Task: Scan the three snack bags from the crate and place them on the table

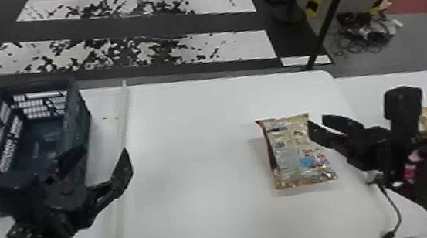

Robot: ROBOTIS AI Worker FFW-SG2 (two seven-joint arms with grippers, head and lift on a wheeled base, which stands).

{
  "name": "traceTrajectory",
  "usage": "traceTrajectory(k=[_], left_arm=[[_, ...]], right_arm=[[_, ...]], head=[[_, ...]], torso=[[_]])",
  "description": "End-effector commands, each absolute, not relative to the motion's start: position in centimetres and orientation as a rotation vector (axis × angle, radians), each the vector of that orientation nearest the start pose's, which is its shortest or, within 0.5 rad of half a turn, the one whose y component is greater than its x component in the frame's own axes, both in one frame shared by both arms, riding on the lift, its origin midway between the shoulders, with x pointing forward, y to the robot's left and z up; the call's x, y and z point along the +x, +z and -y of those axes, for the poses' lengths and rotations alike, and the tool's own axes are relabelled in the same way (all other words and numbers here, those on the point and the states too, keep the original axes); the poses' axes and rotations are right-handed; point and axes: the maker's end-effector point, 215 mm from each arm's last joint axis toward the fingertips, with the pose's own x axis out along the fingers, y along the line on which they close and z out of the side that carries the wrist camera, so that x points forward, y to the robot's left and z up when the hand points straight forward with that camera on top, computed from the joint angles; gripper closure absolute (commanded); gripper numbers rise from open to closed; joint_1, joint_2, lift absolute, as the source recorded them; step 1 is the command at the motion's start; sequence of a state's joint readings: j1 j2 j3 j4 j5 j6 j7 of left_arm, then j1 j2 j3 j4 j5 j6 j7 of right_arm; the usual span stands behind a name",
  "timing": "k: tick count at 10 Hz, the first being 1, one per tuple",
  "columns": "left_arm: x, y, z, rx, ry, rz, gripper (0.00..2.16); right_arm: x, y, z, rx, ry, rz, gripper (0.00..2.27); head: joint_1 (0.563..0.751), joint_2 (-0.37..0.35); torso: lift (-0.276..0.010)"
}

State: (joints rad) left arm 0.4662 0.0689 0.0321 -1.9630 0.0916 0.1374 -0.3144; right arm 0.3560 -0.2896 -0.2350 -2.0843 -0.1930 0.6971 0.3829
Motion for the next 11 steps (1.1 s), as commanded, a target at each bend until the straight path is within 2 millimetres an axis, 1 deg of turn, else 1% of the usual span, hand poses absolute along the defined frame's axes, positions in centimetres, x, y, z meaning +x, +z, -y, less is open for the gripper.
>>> traceTrajectory(k=[1,3,4,5,7,9,11], left_arm=[[43.8,-40.5,-18.6,-0.051,-0.311,-0.205,0.08],[43.8,-40.6,-18.7,-0.052,-0.310,-0.208,0.08],[43.6,-40.7,-18.7,-0.053,-0.310,-0.210,0.08],[43.6,-40.6,-18.7,-0.052,-0.309,-0.208,0.08],[43.4,-40.4,-18.7,-0.053,-0.304,-0.206,0.08],[43.3,-40.4,-19.0,-0.057,-0.301,-0.207,0.08],[43.2,-40.8,-18.9,-0.059,-0.302,-0.215,0.08]], right_arm=[[44.1,-41.2,33.8,-0.035,0.212,-0.518,0.18],[43.3,-41.3,36.6,-0.037,0.165,-0.533,0.17],[42.5,-41.9,38.1,-0.027,0.145,-0.564,0.16],[41.9,-42.8,39.6,-0.023,0.120,-0.589,0.13],[40.9,-45.0,41.9,-0.021,0.102,-0.647,0.11],[40.2,-47.2,43.8,-0.016,0.093,-0.701,0.10],[40.5,-49.1,45.0,0.001,0.093,-0.740,0.10]], head=[[0.695,-0.151],[0.695,-0.194],[0.695,-0.214],[0.695,-0.234],[0.695,-0.268],[0.695,-0.298],[0.695,-0.323]], torso=[[-0.062],[-0.062],[-0.062],[-0.062],[-0.062],[-0.062],[-0.062]])
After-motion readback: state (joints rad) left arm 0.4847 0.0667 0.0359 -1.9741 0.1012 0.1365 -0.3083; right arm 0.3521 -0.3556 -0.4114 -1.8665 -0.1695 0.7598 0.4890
